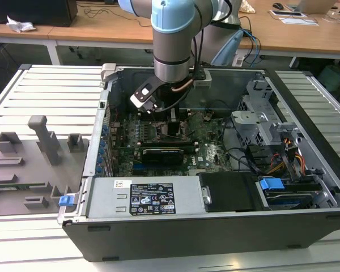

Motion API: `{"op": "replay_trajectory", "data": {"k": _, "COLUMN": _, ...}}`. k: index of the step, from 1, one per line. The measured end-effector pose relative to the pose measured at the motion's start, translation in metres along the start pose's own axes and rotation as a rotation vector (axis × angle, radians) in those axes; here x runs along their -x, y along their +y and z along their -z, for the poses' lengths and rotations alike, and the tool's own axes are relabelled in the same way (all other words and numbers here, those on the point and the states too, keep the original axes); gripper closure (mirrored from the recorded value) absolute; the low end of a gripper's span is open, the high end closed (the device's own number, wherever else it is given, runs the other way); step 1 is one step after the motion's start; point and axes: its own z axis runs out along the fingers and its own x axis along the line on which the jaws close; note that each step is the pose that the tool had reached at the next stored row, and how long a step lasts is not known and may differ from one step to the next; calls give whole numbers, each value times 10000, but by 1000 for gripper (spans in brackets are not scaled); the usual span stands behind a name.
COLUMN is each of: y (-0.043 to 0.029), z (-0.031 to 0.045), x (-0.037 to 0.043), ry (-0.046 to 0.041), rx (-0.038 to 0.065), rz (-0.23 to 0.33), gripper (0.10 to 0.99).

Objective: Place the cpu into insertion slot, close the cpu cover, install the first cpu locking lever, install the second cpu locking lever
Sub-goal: 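Place the cpu into insertion slot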

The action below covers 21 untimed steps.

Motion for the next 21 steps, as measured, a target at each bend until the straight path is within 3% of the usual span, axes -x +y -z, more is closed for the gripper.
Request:
{"op": "replay_trajectory", "data": {"k": 5, "y": 1, "z": -5, "x": -3, "ry": 16, "rx": 9, "rz": 0, "gripper": 557}}
{"op": "replay_trajectory", "data": {"k": 7, "y": 0, "z": -2, "x": -1, "ry": 2, "rx": 2, "rz": 0, "gripper": 482}}
{"op": "replay_trajectory", "data": {"k": 12, "y": 0, "z": 4, "x": 0, "ry": 9, "rx": 1, "rz": -2, "gripper": 482}}
{"op": "replay_trajectory", "data": {"k": 19, "y": 5, "z": 69, "x": -2, "ry": 11, "rx": 1, "rz": -1, "gripper": 482}}
{"op": "replay_trajectory", "data": {"k": 20, "y": 6, "z": 86, "x": -2, "ry": 8, "rx": 0, "rz": 0, "gripper": 494}}
{"op": "replay_trajectory", "data": {"k": 21, "y": 7, "z": 100, "x": -2, "ry": 8, "rx": 0, "rz": 0, "gripper": 561}}
